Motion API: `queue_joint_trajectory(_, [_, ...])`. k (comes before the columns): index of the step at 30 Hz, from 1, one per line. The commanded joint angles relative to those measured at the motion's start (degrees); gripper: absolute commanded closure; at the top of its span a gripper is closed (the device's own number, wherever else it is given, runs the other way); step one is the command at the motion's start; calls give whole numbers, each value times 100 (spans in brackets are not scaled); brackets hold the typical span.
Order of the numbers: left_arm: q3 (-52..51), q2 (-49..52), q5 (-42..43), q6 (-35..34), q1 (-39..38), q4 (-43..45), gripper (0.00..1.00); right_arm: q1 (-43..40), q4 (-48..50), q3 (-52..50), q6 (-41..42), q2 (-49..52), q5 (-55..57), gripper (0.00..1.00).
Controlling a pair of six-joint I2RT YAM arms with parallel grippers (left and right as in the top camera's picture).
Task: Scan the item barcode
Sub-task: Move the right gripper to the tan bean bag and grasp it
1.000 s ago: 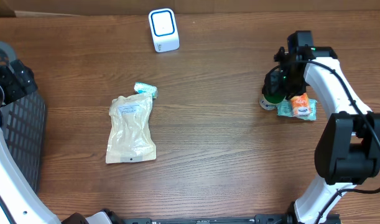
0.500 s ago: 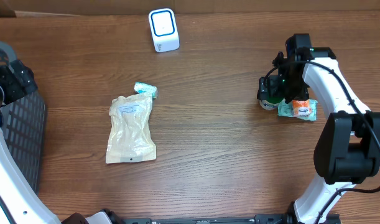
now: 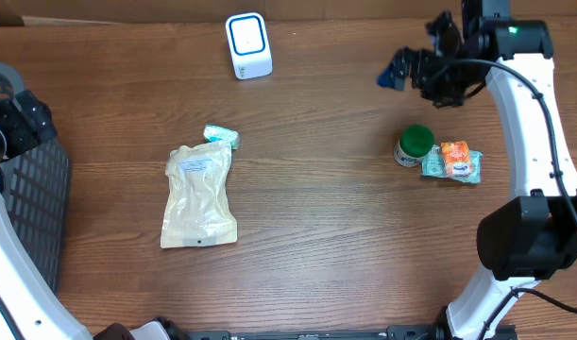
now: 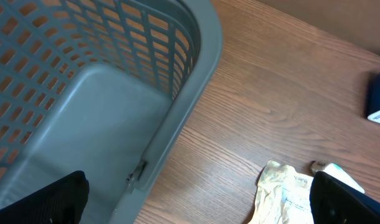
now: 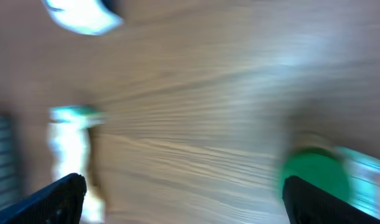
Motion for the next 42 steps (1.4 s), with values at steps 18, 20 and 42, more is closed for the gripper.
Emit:
queue_joint_trajectory(18, [122, -11, -20, 70, -2, 22, 1, 3112, 2258, -1093, 1397, 662, -400, 12])
queue_joint_trajectory(20, [122, -11, -20, 70, -2, 22, 0, 3399, 2439, -1093, 1438, 874, -400, 16])
queue_joint_trajectory(42, [122, -11, -20, 70, -2, 22, 0, 4699, 3495, -1097, 2118, 2243, 466, 32])
